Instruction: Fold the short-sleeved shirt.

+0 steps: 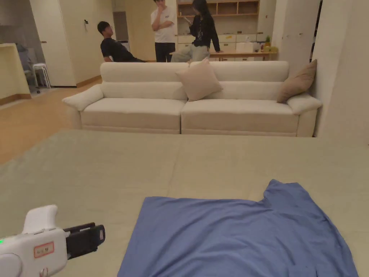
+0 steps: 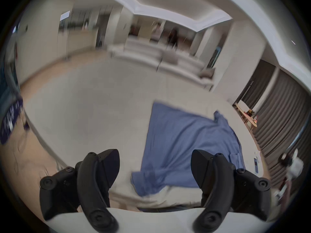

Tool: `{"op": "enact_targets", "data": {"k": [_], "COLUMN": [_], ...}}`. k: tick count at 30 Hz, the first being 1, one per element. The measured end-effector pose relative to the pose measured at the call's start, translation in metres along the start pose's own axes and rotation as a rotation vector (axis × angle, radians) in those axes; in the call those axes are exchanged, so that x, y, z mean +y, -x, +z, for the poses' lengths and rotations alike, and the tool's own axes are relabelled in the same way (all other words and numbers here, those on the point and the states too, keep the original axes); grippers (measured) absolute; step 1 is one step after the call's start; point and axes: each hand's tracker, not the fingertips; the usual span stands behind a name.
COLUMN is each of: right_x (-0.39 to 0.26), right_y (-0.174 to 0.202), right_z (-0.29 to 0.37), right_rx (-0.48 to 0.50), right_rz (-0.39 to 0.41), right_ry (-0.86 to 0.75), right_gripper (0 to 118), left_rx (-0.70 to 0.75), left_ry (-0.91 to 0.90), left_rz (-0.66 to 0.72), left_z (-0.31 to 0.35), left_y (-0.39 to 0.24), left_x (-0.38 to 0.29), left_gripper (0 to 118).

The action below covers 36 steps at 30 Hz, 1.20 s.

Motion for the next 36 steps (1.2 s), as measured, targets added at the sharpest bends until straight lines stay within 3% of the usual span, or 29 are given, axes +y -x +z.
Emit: {"op": "enact_targets", "data": {"k": [1,2,3,4,5,7,11,13,14,16,18,19,21,24,25,26,27,29,32,36], "right_x": [0.008,0.014,0.018,0.020,0.017,0.016,0.000,-0.004,-0.006,-0.006,-0.011,-0.014,-0.015,-0.020,-0.022,-0.025,-0.026,-0.029,-0.036,-0.050], "right_y": [0.004,0.007,0.011,0.014,0.016,0.011,0.010,0.005,0.005,0.005,0.005,0.005,0.003,0.004,0.005,0.005,0.004,0.003,0.000,-0.003], "right_z": [0.011,0.021,0.029,0.030,0.031,0.034,0.027,0.023,0.020,0.014,0.006,0.001,-0.007,-0.017,-0.020,-0.023,-0.025,-0.029,-0.036,-0.044], "right_rx": [0.010,0.015,0.006,-0.033,-0.046,-0.027,-0.058,-0.056,-0.066,-0.088,-0.100,-0.115,-0.110,-0.116,-0.124,-0.129,-0.124,-0.121,-0.118,-0.108], "right_rz": [-0.025,-0.034,-0.028,-0.022,-0.016,-0.027,-0.023,-0.029,-0.033,-0.017,0.002,0.000,-0.014,-0.008,-0.003,-0.002,-0.003,-0.007,-0.004,0.022], "right_ry": [-0.035,-0.081,-0.118,-0.120,-0.112,-0.092,-0.039,-0.029,-0.015,0.014,0.029,0.043,0.070,0.097,0.106,0.118,0.127,0.146,0.173,0.221], "right_gripper": [103,83,50,6,0,0,0,0,0,0,0,0,0,0,0,0,0,0,0,0], "left_rx": [0.029,0.015,0.003,0.034,0.069,-0.025,-0.031,-0.113,-0.143,-0.069,-0.061,-0.003,0.073,0.001,0.036,0.061,0.070,0.062,-0.001,0.007], "left_ry": [-0.048,-0.123,-0.190,-0.177,-0.165,-0.082,0.060,0.161,0.181,0.222,0.362,0.339,0.517,0.586,0.612,0.613,0.577,0.552,0.517,0.446], "left_rz": [-0.018,-0.053,-0.089,-0.105,-0.108,-0.113,-0.081,0.035,0.105,0.094,0.008,0.025,0.028,0.063,0.023,-0.022,-0.079,-0.066,0.000,-0.063], "left_z": [0.018,0.036,0.048,0.051,0.054,0.049,0.009,-0.019,-0.033,-0.062,-0.091,-0.106,-0.143,-0.177,-0.182,-0.187,-0.189,-0.184,-0.174,-0.158], "left_y": [-0.007,-0.014,-0.019,-0.023,-0.027,-0.019,0.005,0.023,0.031,0.036,0.039,0.038,0.042,0.044,0.039,0.040,0.035,0.031,0.030,0.018], "left_x": [0.006,0.008,0.009,0.010,0.008,0.007,-0.015,-0.028,-0.036,-0.050,-0.069,-0.077,-0.094,-0.121,-0.126,-0.137,-0.140,-0.136,-0.125,-0.108], "left_gripper": [79,50,12,0,0,0,0,0,24,115,115,115,115,109,100,80,69,61,11,9]}}
